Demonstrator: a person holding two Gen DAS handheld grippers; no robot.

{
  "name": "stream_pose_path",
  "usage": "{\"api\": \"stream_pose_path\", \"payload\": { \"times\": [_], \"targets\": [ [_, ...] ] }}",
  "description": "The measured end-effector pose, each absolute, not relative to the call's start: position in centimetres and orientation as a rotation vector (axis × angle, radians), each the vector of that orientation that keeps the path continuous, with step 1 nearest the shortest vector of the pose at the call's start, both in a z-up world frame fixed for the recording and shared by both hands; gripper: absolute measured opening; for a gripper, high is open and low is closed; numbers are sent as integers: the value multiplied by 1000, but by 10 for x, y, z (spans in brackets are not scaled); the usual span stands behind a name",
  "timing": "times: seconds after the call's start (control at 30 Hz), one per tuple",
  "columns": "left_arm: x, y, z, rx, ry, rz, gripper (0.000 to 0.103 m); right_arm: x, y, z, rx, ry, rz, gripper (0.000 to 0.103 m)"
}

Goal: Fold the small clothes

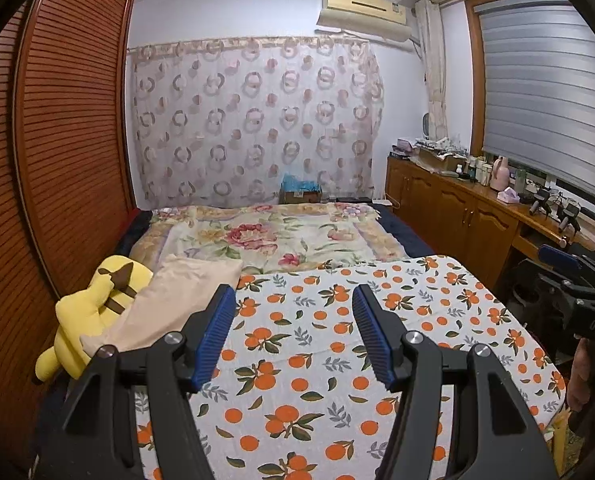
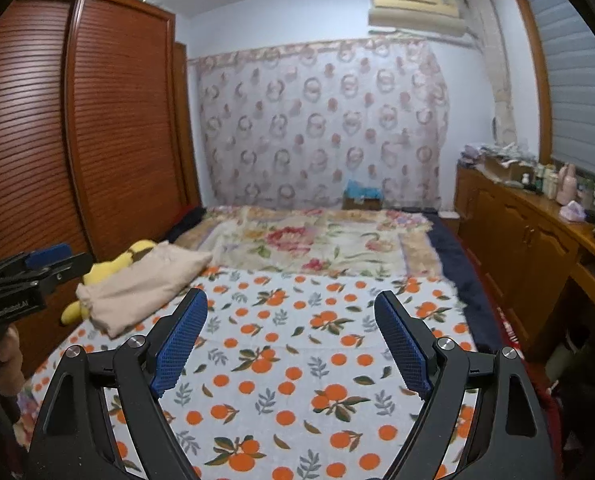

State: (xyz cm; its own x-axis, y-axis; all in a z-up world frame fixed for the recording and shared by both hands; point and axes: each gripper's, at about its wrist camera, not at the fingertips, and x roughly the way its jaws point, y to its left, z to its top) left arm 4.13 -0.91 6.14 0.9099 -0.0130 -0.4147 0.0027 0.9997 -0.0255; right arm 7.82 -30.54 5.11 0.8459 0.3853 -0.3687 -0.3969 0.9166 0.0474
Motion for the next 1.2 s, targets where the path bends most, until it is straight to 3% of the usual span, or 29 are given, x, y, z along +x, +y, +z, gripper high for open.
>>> {"api": "stream_pose_path", "payload": {
  "times": [1.2],
  "targets": [
    [31, -10, 71, -23, 410, -9, 60, 69, -316, 53, -33, 340, 344, 87]
  ]
}}
